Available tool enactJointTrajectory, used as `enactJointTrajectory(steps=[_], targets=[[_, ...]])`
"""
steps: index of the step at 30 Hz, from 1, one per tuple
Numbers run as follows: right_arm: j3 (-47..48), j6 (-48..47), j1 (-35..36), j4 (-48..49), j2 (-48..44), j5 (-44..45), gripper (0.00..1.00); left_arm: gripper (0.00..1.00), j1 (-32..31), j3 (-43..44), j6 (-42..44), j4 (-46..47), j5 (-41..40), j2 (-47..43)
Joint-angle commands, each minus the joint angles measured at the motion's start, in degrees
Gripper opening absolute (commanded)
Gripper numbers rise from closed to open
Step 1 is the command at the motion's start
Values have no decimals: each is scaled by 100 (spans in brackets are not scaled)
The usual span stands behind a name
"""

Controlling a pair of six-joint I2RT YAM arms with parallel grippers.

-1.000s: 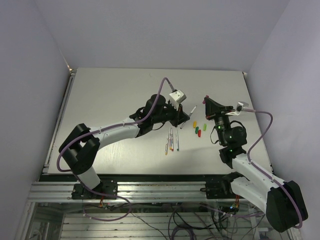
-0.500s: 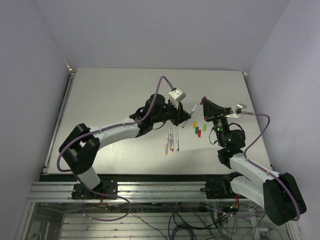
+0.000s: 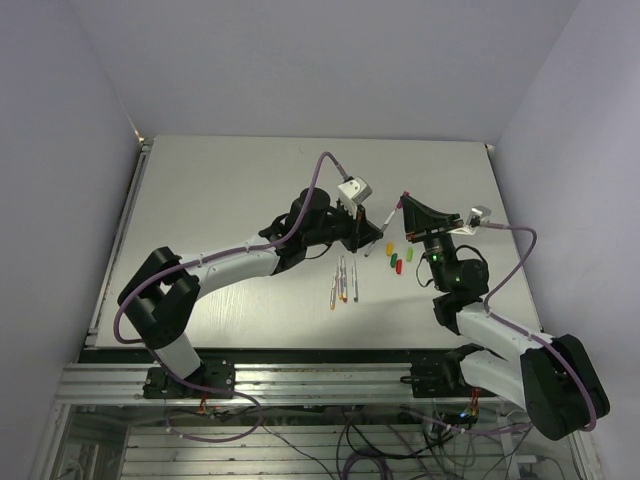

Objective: Insert the pens into the pen caps

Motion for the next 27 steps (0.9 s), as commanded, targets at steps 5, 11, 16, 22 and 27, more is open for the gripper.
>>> enactJointTrajectory(steps=[5, 11, 16, 22, 27], targets=[[33, -40, -12, 235, 53, -80, 0, 7, 13, 23, -18, 339, 161, -82], [41, -58, -10, 160, 140, -128, 0, 7, 10, 19, -31, 349, 173, -64], [16, -54, -12, 139, 146, -127, 0, 7, 7, 10, -17, 343, 136, -76], [16, 54, -12, 28, 145, -280, 0, 7, 10, -31, -50, 432, 49, -85], [22, 237, -10, -49, 245, -693, 0, 7, 10, -1, -114, 628, -70, -123]])
